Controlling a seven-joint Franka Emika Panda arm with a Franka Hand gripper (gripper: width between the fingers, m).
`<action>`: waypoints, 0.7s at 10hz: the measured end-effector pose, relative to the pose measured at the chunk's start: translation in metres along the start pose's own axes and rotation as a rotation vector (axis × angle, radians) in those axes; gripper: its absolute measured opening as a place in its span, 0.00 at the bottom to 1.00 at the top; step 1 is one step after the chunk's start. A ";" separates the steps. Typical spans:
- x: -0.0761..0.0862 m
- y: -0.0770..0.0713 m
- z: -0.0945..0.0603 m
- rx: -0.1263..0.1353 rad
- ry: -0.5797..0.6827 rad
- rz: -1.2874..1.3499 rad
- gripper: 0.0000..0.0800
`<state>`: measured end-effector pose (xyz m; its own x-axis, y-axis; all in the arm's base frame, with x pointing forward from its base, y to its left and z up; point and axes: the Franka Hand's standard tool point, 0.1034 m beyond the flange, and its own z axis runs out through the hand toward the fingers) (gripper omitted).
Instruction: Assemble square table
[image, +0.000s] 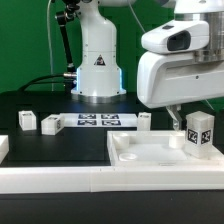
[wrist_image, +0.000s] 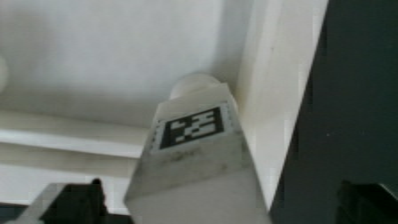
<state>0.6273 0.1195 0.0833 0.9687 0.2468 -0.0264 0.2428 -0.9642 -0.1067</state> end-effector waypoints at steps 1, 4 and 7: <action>0.000 0.000 0.000 -0.002 0.000 -0.088 0.81; 0.000 0.000 0.000 -0.001 0.000 -0.132 0.66; 0.000 0.001 0.000 -0.001 0.000 -0.131 0.36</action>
Offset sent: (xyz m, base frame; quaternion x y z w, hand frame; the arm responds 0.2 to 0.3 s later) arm 0.0005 0.0026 0.0008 0.0020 0.0030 -0.0057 1.0000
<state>0.6274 0.1187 0.0831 0.9285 0.3712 -0.0127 0.3678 -0.9236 -0.1080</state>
